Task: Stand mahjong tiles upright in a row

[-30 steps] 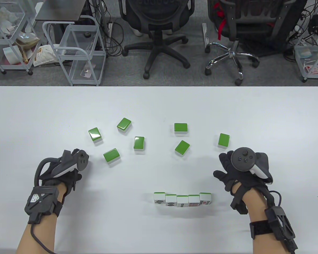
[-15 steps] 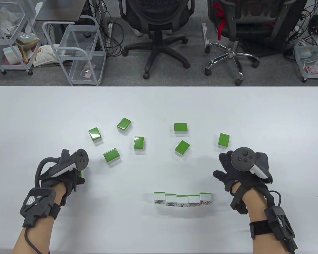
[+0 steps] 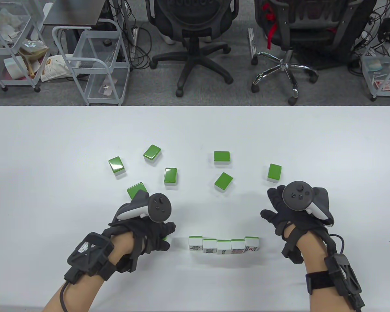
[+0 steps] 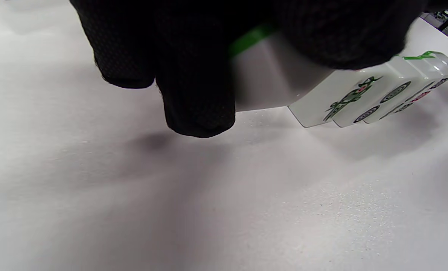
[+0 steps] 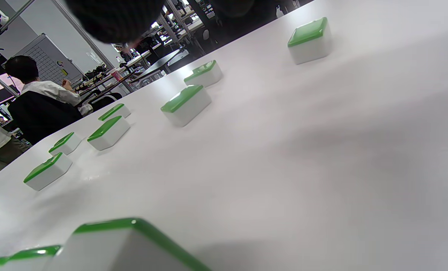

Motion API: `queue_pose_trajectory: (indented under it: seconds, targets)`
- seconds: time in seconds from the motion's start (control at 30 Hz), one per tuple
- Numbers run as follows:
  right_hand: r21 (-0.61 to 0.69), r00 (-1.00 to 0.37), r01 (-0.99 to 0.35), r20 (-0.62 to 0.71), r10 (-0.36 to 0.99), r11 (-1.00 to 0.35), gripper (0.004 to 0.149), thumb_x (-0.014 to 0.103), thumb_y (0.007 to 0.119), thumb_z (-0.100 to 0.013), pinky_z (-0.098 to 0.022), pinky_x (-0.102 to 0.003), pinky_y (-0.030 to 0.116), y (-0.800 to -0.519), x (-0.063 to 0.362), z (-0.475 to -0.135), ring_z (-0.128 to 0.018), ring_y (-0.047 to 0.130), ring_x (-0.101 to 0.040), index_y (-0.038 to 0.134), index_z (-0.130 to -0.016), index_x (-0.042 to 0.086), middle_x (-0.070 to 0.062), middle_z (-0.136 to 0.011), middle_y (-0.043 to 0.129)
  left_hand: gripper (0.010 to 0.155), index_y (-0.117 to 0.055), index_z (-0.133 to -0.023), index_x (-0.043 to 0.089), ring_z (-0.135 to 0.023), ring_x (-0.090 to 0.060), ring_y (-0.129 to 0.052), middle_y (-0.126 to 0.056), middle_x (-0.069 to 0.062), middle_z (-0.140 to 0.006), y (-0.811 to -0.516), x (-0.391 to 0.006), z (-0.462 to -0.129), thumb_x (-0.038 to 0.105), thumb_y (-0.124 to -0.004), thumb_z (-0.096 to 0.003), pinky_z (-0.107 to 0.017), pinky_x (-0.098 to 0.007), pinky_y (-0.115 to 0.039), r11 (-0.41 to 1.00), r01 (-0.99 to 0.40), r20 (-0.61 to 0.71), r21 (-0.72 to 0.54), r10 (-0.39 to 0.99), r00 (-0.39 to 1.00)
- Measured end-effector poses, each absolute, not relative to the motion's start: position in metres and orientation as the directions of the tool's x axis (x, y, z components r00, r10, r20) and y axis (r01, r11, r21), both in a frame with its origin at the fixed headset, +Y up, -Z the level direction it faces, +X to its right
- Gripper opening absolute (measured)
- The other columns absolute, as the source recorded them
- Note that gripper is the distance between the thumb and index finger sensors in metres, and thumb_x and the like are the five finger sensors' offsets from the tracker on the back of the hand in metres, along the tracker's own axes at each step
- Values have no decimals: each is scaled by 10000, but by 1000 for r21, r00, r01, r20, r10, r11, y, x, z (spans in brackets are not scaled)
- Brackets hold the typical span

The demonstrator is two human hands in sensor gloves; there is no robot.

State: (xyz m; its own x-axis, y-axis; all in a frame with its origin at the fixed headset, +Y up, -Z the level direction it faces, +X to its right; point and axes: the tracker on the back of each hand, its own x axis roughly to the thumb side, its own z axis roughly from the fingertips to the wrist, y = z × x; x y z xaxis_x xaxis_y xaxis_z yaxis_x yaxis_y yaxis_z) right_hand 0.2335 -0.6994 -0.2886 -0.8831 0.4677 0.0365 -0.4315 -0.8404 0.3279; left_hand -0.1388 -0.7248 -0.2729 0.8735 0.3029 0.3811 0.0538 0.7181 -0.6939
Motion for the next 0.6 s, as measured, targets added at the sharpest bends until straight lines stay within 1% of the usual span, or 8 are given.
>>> queue_pose_trajectory:
  seconds: [0.13, 0.2, 0.3, 0.37, 0.4, 0.47, 0.53, 0.6]
  targets:
    - [332, -879, -436, 41, 474, -837, 792, 464, 746, -343, -583, -733, 469, -699, 233, -288, -910, 382, -635, 478, -971, 63, -281, -1044, 328, 776, -627, -922, 261, -578, -122, -1133, -809, -21, -961, -735, -115, -274, 506, -792, -205, -586, -384, -884, 704, 109, 407, -701, 270, 873]
    - [330, -877, -440, 42, 479, -835, 792, 464, 746, -343, -583, -733, 469, -699, 233, -288, -909, 382, -636, 476, -971, 64, -281, -1044, 326, 770, -637, -917, 266, -573, -116, -1139, -822, -23, -939, -738, -108, -274, 507, -793, -202, -582, -378, -889, 716, 132, 425, -686, 247, 871]
    - [330, -876, -442, 42, 481, -834, 793, 464, 746, -342, -583, -733, 469, -699, 233, -288, -910, 382, -636, 476, -971, 64, -282, -1044, 329, 739, -666, -905, 285, -557, -103, -1152, -848, -13, -928, -737, -104, -275, 497, -783, -208, -580, -367, -895, 740, 96, 417, -666, 262, 870]
    - [332, -876, -442, 42, 481, -834, 792, 465, 745, -343, -584, -733, 469, -699, 232, -288, -910, 382, -635, 476, -971, 65, -281, -1044, 328, 724, -673, -901, 305, -551, -96, -1151, -854, 10, -922, -737, -104, -276, 492, -777, -210, -582, -355, -894, 738, 91, 416, -668, 270, 868]
    - [334, -875, -442, 41, 482, -832, 793, 464, 745, -343, -584, -733, 469, -699, 232, -288, -909, 381, -636, 474, -972, 65, -282, -1044, 328, 709, -676, -899, 313, -541, -97, -1152, -864, 25, -915, -737, -104, -277, 480, -768, -216, -579, -352, -895, 744, 65, 404, -665, 285, 869]
    - [336, -875, -443, 39, 482, -831, 793, 465, 745, -343, -583, -733, 468, -699, 232, -288, -909, 380, -637, 473, -972, 67, -282, -1044, 327, 678, -685, -891, 336, -499, -106, -1155, -917, 71, -865, -737, -106, -279, 456, -762, -229, -571, -342, -900, 767, 23, 389, -641, 298, 871]
    - [338, -875, -443, 38, 482, -831, 793, 465, 745, -343, -583, -733, 468, -699, 232, -288, -910, 380, -635, 472, -973, 67, -282, -1044, 326, 678, -680, -892, 351, -491, -96, -1153, -932, 103, -849, -738, -108, -281, 463, -766, -229, -573, -332, -899, 771, -1, 377, -636, 312, 872]
    - [338, -876, -442, 38, 482, -831, 793, 465, 745, -343, -583, -734, 467, -699, 232, -288, -909, 380, -637, 473, -973, 67, -282, -1044, 327, 687, -672, -896, 346, -496, -91, -1152, -932, 99, -850, -740, -111, -281, 477, -763, -228, -573, -330, -899, 764, -37, 348, -644, 337, 875]
